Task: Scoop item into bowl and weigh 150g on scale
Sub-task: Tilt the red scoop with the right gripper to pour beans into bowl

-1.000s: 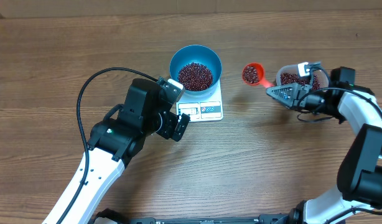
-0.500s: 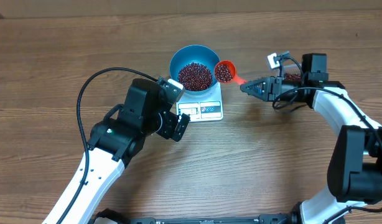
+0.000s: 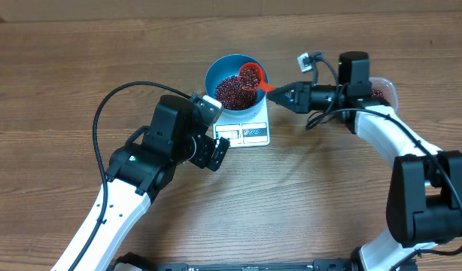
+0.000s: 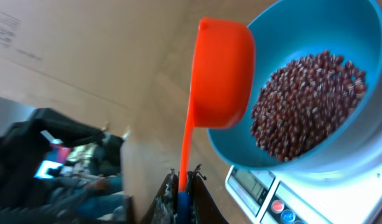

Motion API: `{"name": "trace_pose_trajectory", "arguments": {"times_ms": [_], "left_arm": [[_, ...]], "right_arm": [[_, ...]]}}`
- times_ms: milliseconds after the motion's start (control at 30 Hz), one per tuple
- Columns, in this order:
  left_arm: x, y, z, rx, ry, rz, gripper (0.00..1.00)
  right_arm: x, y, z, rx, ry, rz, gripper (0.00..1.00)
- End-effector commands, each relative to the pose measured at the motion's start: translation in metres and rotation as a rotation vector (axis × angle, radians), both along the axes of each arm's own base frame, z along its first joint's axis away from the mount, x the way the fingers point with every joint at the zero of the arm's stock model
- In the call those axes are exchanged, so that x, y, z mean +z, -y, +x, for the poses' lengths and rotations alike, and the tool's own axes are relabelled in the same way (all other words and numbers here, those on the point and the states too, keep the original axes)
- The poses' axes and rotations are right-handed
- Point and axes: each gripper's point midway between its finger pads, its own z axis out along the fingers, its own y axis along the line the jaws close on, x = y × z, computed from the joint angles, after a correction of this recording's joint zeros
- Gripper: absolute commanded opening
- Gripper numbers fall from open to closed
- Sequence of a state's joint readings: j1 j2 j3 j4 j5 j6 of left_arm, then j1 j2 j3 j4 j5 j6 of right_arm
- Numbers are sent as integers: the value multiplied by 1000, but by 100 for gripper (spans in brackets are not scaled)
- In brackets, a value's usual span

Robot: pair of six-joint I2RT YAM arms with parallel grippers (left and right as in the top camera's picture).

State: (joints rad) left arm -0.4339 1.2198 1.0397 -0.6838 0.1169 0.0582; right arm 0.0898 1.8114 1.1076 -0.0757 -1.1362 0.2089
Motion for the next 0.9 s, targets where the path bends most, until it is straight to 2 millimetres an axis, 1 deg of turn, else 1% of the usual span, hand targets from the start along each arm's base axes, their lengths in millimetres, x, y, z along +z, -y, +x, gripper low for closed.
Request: {"name": "trace_pose_trajectory", "arguments": {"times_ms": [0,100,133,267,467,767,867], "left_arm": [[-1,1,1,4,-8,-9,100],[-1,1,1,5,-8,-9,100],[-1,1,1,5,-8,-9,100],[-1,1,1,5,-8,-9,100],[-1,1,1,5,-8,-9,100],[-1,1,1,5,-8,-9,100],[-1,1,1,5,-8,-9,100]], "right_arm": [[-16,-8,21,-101,60,-124,4],[-22,-11,33,-166,110,-201,4],[-24,-12,36,-168,158,-233,4],[-29,-17,39,-142,309,-337,4],[-33,-20,42,-99,458,-434,4],[-34,-19,42,-92,478,-445,4],[-35,-19,41,-59,533,-472,4]]}}
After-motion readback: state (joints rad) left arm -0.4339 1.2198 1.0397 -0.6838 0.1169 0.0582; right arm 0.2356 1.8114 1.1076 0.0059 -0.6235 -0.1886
